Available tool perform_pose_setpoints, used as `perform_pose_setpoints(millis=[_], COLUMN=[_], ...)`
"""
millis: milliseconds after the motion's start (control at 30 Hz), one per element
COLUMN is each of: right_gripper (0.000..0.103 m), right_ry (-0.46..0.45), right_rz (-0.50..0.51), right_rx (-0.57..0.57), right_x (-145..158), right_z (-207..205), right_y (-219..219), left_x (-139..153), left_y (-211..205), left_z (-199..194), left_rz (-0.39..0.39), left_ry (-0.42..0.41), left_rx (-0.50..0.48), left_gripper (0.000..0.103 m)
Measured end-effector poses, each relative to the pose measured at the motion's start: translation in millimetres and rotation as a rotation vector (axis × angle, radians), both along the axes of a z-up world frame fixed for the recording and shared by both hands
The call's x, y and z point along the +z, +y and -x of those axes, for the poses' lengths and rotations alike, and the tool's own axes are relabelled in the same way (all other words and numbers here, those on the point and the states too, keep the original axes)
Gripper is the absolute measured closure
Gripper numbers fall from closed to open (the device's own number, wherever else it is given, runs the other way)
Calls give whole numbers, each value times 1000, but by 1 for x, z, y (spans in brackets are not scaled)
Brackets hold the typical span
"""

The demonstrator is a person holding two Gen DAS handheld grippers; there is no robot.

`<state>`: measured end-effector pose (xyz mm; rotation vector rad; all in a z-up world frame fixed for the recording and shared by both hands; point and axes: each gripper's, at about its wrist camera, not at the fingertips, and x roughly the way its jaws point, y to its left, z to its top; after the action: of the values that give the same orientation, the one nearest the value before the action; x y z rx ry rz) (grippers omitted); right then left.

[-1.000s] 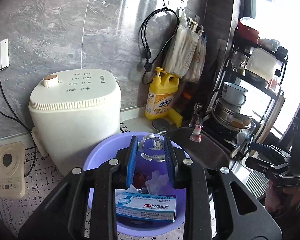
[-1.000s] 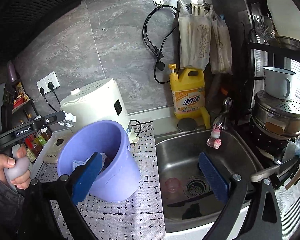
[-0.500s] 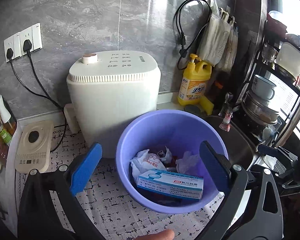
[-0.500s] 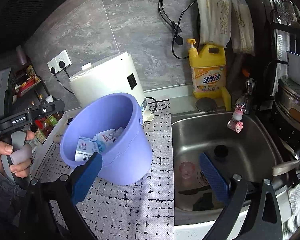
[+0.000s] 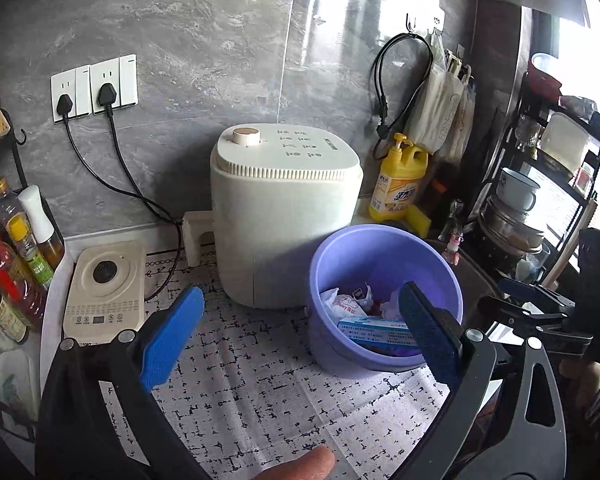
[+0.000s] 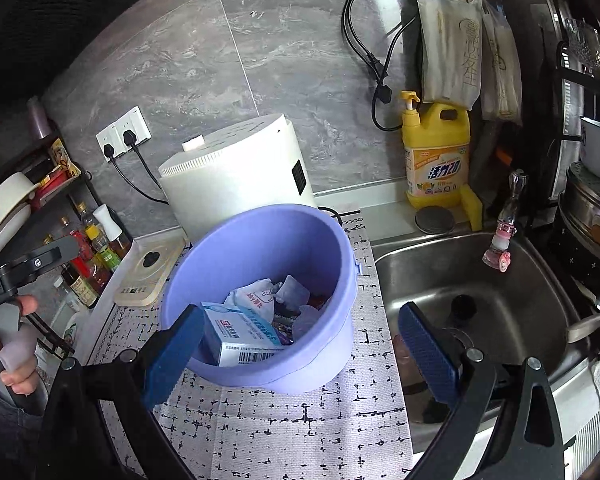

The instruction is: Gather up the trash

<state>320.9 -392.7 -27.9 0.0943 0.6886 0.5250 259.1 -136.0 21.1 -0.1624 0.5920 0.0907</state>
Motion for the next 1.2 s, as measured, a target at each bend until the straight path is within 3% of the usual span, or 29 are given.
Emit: perform_pose_setpoints(millis=[667, 1200], right_gripper=[8, 8], right_ry=[-99, -180], right_rz=[56, 15], right_rx=[-49, -31], right_x=[52, 90], right_z=[113, 189], right_y=[103, 127], left_x=[21, 53], left_y=[86, 110], left_z=[134, 212], left_rz=[23, -10], left_ry=[-75, -175], left_rx=[-8, 36], left_gripper=[6, 6])
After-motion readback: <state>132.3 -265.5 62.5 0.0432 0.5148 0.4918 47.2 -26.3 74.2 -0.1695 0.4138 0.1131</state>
